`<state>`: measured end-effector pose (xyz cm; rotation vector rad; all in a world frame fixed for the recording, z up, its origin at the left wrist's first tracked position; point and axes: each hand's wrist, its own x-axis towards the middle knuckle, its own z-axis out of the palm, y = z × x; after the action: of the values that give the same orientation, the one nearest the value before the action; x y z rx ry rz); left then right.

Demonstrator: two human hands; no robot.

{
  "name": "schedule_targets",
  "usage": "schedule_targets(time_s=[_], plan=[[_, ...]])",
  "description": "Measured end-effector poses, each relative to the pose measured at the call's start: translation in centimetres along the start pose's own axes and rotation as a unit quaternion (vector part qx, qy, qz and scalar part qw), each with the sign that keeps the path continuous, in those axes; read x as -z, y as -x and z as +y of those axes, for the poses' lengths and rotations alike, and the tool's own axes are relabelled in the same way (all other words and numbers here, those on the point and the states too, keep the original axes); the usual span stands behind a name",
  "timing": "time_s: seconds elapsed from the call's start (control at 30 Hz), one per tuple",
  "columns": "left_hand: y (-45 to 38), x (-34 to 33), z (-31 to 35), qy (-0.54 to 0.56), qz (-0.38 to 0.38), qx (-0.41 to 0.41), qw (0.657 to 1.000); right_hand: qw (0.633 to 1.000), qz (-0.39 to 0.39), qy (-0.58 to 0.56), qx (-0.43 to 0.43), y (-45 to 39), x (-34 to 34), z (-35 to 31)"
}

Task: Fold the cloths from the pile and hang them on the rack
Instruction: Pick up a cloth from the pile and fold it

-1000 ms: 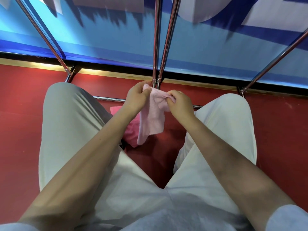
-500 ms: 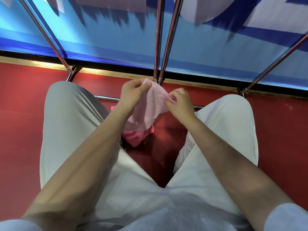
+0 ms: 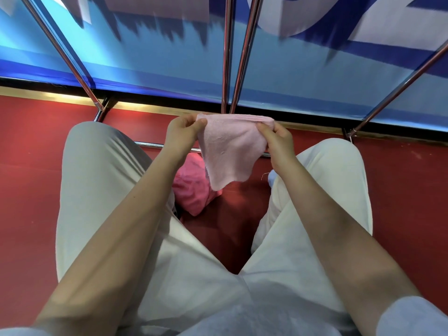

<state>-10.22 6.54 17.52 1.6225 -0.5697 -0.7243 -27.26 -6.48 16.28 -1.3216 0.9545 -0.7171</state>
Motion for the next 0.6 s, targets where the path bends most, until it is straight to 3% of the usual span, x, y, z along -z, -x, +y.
schedule_targets(time_s=[0.37,0.6], plan=[[-0.5,-1.1,0.7,0.024,0.037,-0.021,0.999,0.990,0.060,0.093,0.087,0.6,0.0,-0.7],[-1.2,-2.6,0.2,0.002,0.070,0.050,0.996,0.989,0.080,0.113,0.043,0.2,-0.8,0.3]])
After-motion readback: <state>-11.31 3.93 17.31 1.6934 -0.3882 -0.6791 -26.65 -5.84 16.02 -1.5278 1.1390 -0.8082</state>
